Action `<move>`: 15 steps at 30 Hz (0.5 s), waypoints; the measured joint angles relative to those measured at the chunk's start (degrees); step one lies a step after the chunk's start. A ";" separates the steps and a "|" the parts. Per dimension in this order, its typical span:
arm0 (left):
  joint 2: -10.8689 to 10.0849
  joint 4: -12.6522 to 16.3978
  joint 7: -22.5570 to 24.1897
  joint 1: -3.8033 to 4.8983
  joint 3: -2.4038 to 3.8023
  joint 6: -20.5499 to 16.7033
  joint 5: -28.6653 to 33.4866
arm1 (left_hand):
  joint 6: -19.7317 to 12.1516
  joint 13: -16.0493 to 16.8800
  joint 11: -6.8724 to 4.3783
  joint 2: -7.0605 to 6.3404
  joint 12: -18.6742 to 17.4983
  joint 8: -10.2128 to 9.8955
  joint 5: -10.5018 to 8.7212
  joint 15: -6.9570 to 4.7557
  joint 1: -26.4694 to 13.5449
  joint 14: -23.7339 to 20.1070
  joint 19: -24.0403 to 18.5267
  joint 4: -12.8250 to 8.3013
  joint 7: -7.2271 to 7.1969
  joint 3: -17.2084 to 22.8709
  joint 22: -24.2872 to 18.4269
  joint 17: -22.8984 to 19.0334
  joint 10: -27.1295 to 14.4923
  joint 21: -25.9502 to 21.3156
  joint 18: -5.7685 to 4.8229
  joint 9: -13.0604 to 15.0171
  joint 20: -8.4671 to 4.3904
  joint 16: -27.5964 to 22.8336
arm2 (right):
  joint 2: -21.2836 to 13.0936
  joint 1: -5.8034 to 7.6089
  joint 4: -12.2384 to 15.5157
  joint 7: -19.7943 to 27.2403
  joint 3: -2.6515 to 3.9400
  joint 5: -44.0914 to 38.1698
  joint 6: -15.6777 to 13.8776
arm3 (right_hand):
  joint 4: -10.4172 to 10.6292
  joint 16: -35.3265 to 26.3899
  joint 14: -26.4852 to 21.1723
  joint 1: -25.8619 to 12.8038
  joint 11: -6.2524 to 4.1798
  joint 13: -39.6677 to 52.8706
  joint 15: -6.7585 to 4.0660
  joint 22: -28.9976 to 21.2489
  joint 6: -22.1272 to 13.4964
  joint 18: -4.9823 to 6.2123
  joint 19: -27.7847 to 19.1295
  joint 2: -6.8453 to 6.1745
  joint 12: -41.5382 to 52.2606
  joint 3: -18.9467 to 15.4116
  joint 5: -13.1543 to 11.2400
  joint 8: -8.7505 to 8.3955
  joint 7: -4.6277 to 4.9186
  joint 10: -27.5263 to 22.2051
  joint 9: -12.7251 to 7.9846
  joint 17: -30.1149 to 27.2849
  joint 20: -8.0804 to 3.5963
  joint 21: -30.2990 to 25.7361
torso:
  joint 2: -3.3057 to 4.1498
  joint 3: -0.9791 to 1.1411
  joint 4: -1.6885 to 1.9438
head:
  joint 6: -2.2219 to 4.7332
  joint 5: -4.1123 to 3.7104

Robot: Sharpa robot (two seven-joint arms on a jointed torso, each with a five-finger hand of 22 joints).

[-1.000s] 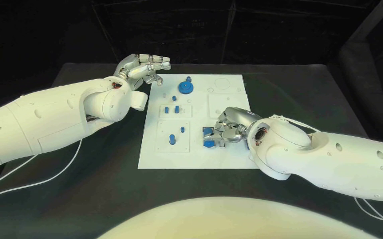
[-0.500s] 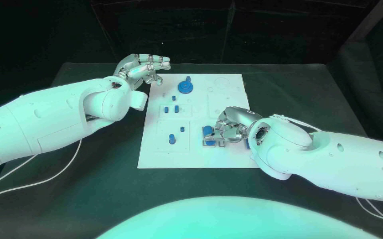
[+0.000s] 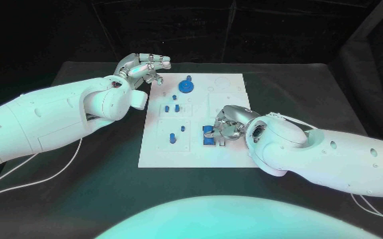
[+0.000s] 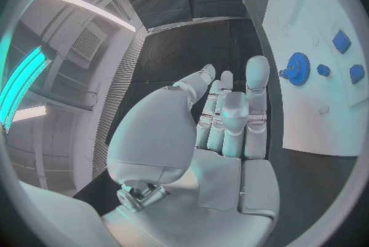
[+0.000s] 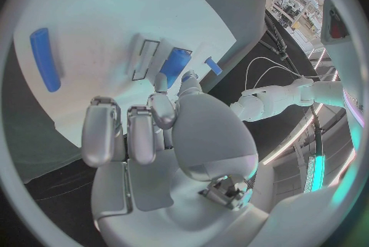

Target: Assemble the parts on the task board

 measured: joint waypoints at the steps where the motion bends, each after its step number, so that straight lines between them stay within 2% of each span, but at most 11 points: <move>1: 0.00 0.00 -0.01 0.00 0.00 0.00 0.00 | 0.00 0.00 0.00 0.00 0.00 0.00 0.00 0.00 0.00 0.00 0.00 0.00 0.00 0.00 0.00 0.00 0.00 0.00 0.00 0.00 0.00 0.00 | 0.14 0.00 -0.16 0.02 0.00 -0.01 0.03 | -0.29 0.00 0.00 0.42 0.00 0.09 0.00 0.09 0.09 0.00 0.00 0.29 0.23 0.10 0.07 0.00 -0.09 0.00 0.10 0.00 0.00 0.00 | -0.01 0.00 0.01 | -0.04 0.01; 8: 0.01 0.00 -0.05 0.00 -0.01 0.03 0.00 | 0.00 0.00 0.00 0.00 0.00 0.00 0.00 0.00 0.00 0.00 0.00 0.00 0.00 0.00 0.00 0.00 0.00 0.00 0.00 0.00 0.00 0.00 | 0.50 0.02 -0.73 0.13 0.02 -0.12 0.35 | -1.09 0.09 0.00 2.07 -0.20 0.30 0.00 0.23 0.29 0.00 0.00 0.44 0.37 -0.03 0.38 0.03 -0.28 0.20 0.28 -0.01 0.00 0.00 | -0.02 0.00 0.00 | -0.21 0.04; 15: -0.07 0.02 -0.09 0.00 -0.01 0.05 0.00 | 0.00 -0.01 0.00 0.00 0.00 0.00 0.00 0.00 0.00 0.00 0.00 0.00 0.00 0.00 0.00 0.00 0.00 0.00 0.00 0.01 0.00 0.00 | 0.04 0.02 -0.35 0.58 0.01 -0.17 0.23 | -1.39 0.22 0.00 2.15 -0.20 0.35 0.00 0.28 0.29 0.00 0.00 0.36 0.37 -0.04 0.68 0.00 -0.28 0.20 0.15 -0.01 0.00 0.00 | -0.02 0.01 -0.10 | -0.26 0.08</move>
